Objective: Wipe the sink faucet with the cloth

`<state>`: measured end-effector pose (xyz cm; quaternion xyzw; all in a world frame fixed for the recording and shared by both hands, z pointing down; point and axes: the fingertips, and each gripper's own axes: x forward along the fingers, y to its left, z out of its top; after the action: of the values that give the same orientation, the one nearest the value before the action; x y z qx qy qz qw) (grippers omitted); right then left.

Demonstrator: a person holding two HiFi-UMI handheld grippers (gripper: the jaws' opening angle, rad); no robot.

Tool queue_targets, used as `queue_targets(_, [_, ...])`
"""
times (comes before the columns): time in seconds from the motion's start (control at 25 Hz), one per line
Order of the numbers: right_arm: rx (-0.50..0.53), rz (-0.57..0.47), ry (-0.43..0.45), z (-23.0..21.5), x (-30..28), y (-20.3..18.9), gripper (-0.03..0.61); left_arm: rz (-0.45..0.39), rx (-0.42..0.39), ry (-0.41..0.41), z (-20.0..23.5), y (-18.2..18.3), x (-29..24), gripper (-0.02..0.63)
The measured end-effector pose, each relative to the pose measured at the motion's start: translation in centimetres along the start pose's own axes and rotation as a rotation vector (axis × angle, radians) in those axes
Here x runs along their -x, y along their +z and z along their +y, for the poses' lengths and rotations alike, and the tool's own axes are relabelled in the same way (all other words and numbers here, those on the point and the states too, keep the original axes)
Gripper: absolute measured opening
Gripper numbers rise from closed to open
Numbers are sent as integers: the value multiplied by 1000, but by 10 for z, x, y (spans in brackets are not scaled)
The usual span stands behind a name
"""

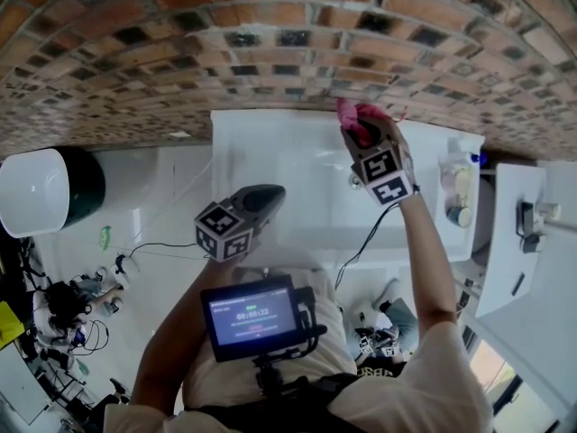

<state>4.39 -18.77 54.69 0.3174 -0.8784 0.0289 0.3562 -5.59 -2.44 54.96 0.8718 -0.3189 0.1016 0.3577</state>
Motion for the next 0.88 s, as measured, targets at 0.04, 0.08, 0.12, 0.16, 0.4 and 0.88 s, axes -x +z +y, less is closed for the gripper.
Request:
queue_targets(0.04, [23,12,-32,3,-3,-1,104,-1,1,0,1,0,1,0])
queue_targets(0.08, [45,22,-62,5,-6,-2,104,-1,1,0,2,0,2,0])
queue_targets(0.12, [66,32,-90,8,-8,-4,104,-1,2,-1,3,0,4,0])
queue_targets(0.16, [85,43,-115,10,-11,-6,104,-1,2,-2,4,0,4,0])
queue_targets(0.4, [107,132,-132,38,-33,-24,103,2,6,-8,7,-2,10,0])
queue_targets(0.88, [-390,237,-125,81,-77,-115,103,18,23,-5,12,-11,17,0])
